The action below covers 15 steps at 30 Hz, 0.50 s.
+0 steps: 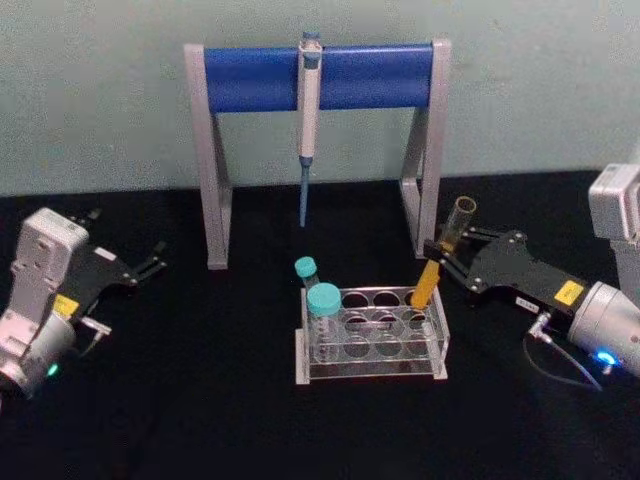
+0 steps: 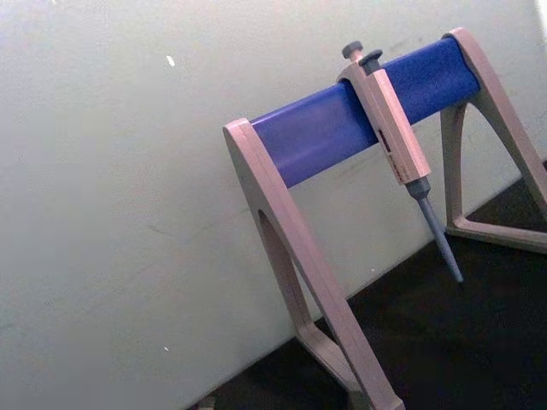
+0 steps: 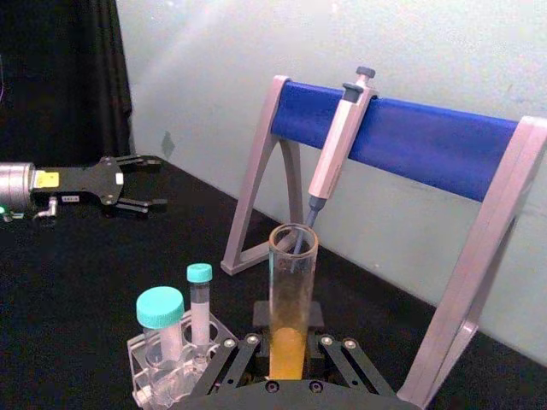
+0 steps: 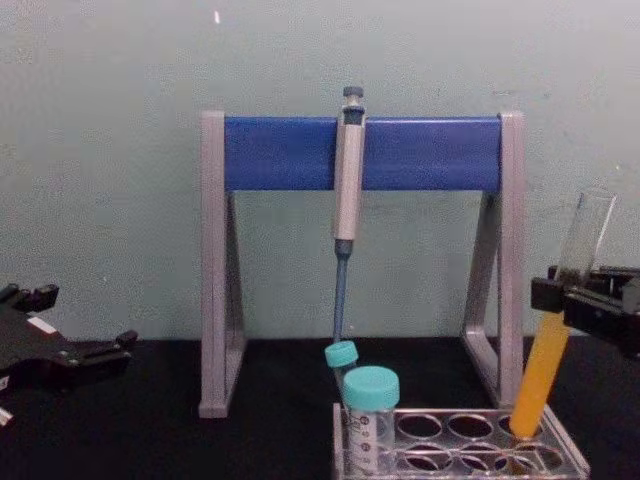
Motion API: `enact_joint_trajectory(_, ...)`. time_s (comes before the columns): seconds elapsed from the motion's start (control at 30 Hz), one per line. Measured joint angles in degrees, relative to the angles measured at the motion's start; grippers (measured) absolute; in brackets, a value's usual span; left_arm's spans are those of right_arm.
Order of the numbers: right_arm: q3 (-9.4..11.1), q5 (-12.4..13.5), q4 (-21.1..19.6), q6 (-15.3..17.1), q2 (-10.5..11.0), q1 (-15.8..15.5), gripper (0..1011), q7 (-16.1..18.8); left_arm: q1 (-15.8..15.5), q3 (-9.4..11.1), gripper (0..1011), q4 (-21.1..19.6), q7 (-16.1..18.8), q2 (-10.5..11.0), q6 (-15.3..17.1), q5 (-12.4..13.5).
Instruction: Pick up the test tube from the test tube rack, shake it, then place it back into the test tube rack.
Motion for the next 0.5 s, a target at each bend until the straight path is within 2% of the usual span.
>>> enact_joint_trajectory(0.5,-0.98,0.51,2.04,-0.04,-0.52,1.28,229,0.74,0.00,0.00,1001,0.00,0.00,0.00,0.00,0.00)
